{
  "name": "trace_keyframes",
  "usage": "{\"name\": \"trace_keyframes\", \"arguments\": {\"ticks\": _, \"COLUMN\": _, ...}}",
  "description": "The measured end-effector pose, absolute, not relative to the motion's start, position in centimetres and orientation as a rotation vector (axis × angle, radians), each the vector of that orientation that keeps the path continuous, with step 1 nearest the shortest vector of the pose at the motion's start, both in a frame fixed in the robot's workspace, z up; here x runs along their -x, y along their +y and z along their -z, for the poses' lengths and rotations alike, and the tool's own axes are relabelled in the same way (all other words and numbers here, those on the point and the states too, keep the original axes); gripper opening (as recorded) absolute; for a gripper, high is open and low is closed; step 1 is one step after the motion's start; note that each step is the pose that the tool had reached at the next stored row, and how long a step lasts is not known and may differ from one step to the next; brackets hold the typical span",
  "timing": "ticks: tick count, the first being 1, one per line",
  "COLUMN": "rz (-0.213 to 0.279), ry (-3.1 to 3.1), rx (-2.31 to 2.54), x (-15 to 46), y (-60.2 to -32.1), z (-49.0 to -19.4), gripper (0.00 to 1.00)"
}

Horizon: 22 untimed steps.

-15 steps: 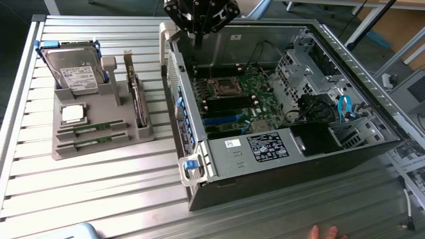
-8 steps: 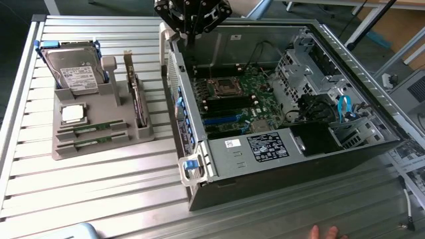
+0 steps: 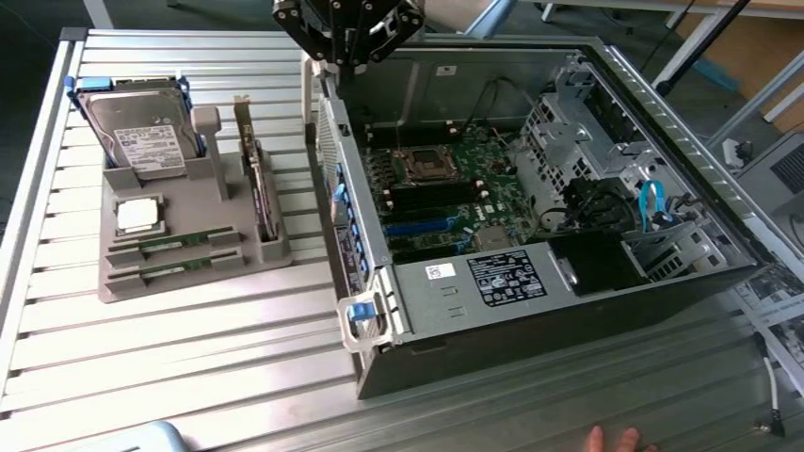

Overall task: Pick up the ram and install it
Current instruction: 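Reach for the ram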

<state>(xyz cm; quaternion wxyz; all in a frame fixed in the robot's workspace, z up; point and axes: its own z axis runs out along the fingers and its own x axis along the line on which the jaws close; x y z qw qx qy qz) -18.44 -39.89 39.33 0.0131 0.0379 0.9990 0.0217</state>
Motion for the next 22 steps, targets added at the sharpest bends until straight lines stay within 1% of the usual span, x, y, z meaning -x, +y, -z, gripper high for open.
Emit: {"name": "trace_keyframes", "arguments": {"ticks": 22, "rz": -0.068, "ry": 3.112, "rx": -0.118, "x": 22.3, "y": -39.9, "z": -39.3, "gripper": 0.11}}
